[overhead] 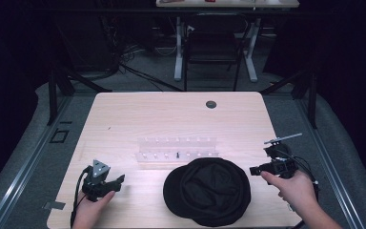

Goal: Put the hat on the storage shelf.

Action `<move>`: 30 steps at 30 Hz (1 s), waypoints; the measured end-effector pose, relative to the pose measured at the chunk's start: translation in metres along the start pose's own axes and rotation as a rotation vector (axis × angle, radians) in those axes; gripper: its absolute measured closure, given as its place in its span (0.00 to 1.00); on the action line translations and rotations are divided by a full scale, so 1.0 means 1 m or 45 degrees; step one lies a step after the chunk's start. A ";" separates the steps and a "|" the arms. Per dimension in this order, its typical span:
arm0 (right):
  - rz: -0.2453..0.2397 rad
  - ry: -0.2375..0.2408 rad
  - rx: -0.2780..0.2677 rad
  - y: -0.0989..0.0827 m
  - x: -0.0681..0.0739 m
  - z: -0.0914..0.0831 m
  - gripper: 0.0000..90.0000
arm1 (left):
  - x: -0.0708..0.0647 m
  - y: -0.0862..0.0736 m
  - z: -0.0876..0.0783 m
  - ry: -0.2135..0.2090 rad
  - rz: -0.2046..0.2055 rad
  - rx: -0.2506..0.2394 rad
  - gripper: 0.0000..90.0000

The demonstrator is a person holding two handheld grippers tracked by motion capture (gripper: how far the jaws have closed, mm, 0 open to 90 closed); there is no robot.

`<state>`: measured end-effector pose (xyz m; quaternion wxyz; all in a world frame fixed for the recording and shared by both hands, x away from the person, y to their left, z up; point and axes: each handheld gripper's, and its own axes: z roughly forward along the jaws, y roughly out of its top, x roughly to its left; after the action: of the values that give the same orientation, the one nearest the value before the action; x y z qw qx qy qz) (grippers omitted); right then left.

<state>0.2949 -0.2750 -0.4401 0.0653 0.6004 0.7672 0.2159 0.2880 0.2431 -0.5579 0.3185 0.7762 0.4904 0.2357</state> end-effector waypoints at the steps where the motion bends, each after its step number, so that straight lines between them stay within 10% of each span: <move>1: 0.002 0.010 0.014 0.001 0.000 0.002 0.51 | 0.000 0.000 0.000 -0.001 -0.001 0.001 0.38; 30: 0.036 0.045 0.227 0.005 0.000 0.047 0.61 | -0.003 -0.001 0.004 -0.006 0.021 0.022 0.39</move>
<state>0.3163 -0.2620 -0.4802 -0.0050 0.6107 0.7758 0.1583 0.2894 0.2397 -0.5613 0.3109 0.7835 0.4854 0.2322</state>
